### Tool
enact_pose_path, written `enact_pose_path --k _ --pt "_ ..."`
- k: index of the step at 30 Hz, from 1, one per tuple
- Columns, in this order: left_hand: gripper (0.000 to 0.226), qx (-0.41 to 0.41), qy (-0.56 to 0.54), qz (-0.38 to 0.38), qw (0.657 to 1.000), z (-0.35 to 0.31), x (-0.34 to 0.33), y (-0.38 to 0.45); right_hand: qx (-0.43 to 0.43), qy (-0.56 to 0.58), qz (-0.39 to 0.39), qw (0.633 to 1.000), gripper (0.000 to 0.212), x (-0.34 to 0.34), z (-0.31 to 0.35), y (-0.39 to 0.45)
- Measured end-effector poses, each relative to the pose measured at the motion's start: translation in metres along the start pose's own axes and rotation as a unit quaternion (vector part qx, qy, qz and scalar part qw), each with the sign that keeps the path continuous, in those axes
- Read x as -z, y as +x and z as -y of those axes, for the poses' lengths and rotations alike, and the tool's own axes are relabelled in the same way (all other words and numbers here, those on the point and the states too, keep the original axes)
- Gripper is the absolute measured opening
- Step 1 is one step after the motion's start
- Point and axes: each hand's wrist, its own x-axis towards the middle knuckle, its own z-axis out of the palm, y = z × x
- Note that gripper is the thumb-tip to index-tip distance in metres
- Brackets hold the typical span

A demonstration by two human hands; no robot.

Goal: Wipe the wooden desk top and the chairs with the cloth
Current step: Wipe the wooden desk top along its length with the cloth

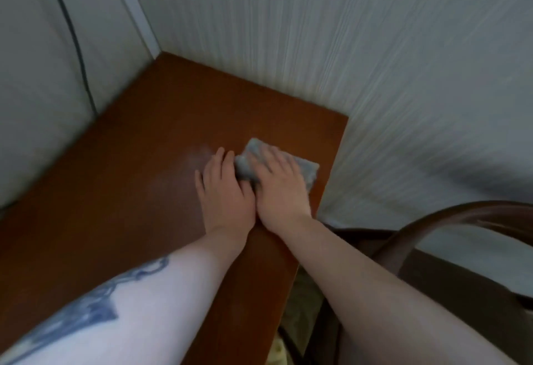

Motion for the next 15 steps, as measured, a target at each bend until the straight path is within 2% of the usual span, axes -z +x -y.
enact_pose_path --k 2,3,6,8,10,11,13,15 --pt "0.055 0.047 -0.113 -0.047 0.991 0.007 0.01 -0.007 0.091 -0.013 0.082 0.992 0.057 0.011 -0.002 0.006" --pt "0.055 0.069 -0.141 -0.067 0.985 0.012 0.018 -0.012 0.089 -0.023 0.087 0.992 0.057 0.015 -0.012 0.008" --pt "0.052 0.082 -0.118 -0.083 0.986 0.04 0.05 -0.044 -0.042 0.003 0.005 0.999 0.054 0.02 -0.037 -0.022" --pt "0.05 0.074 -0.063 -0.081 0.992 0.066 0.071 -0.077 -0.091 0.007 -0.039 0.995 0.053 0.011 -0.019 -0.067" --pt "0.047 0.097 -0.01 -0.08 0.992 0.091 0.085 -0.12 -0.031 0.008 -0.033 0.999 0.058 -0.006 0.019 -0.109" --pt "0.045 0.118 0.015 -0.079 0.99 0.102 0.089 -0.143 0.037 0.016 -0.001 0.999 0.06 -0.015 0.039 -0.123" --pt "0.043 0.164 0.054 -0.076 0.982 0.12 0.095 -0.187 0.199 0.034 0.107 0.973 0.063 -0.025 0.072 -0.134" --pt "0.051 0.222 0.082 -0.075 0.969 0.136 0.102 -0.222 0.247 0.041 0.166 0.954 0.062 -0.02 0.081 -0.116"
